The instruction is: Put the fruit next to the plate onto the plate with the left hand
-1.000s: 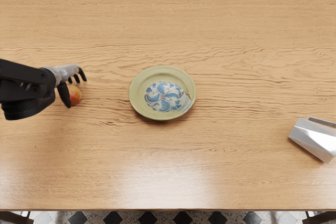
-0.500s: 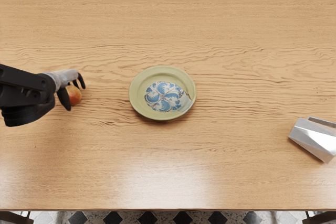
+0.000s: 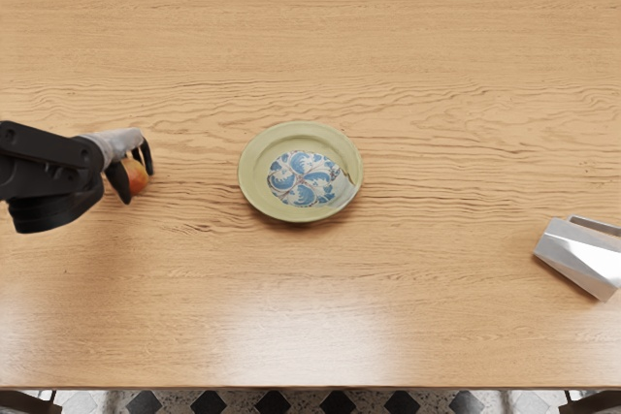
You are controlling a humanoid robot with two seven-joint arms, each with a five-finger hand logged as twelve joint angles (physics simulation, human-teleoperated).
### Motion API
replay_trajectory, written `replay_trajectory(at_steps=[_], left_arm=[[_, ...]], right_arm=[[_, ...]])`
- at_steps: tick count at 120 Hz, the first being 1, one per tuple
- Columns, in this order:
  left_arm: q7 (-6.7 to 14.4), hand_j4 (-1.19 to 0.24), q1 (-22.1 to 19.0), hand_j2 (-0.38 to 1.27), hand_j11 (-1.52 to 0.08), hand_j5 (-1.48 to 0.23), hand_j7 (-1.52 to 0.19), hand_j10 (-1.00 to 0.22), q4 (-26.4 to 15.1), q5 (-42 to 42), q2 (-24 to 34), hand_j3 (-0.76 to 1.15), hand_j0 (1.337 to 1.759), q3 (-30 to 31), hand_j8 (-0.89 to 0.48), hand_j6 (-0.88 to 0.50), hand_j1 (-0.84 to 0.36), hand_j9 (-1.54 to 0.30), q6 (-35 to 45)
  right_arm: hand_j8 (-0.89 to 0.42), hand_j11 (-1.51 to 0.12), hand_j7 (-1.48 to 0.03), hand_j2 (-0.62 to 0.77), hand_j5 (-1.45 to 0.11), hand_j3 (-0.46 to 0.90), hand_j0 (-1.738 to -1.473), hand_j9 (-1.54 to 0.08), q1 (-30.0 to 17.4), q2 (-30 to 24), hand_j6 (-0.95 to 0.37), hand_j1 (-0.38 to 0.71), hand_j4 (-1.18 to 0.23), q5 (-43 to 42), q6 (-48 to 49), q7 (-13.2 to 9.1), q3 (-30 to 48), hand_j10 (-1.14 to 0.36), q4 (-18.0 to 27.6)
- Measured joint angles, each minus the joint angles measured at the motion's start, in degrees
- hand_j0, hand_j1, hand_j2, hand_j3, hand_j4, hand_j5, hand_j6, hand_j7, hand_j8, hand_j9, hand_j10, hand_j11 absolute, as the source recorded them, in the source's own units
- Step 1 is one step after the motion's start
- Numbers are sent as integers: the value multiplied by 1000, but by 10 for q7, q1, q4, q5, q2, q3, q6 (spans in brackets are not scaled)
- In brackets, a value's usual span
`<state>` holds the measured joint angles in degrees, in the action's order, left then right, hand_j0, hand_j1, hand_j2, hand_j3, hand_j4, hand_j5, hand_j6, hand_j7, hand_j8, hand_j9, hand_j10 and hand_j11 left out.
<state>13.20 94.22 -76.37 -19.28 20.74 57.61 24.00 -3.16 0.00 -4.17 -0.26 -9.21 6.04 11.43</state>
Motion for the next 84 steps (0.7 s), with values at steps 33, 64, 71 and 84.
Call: replay_trajectory(at_steps=[33, 64, 71, 84], left_arm=[[1, -642, 21, 484, -1100, -1117, -1091, -613, 8, 16, 10, 0, 1650, 2, -290, -276, -366, -1116, -26], [1, -662, 79, 448, -1134, -1170, -1123, -602, 1, 50, 48, 0, 1650, -3, -249, -243, -365, -1148, -111], [1, -697, 88, 455, -1135, -1171, -1120, -604, -3, 57, 54, 0, 1650, -7, -255, -245, -362, -1145, -129], [1, -739, 105, 472, -1135, -1176, -1117, -608, -17, 66, 67, 0, 1650, -20, -257, -243, -365, -1141, -158]], right_arm=[[-26, -34, -34, -5, -34, 0, -1658, -34, 0, 0, -26, -318, -26, 0, 0, 0, 0, -26, 0], [-26, -34, -34, -5, -34, 0, -1658, -34, 0, 0, -26, -318, -26, 0, 0, 0, 0, -26, 0], [-26, -34, -34, -5, -34, 0, -1658, -34, 0, 0, -26, -318, -26, 0, 0, 0, 0, -26, 0], [-26, -34, -34, -5, -34, 0, -1658, -34, 0, 0, -26, -318, -26, 0, 0, 0, 0, -26, 0]])
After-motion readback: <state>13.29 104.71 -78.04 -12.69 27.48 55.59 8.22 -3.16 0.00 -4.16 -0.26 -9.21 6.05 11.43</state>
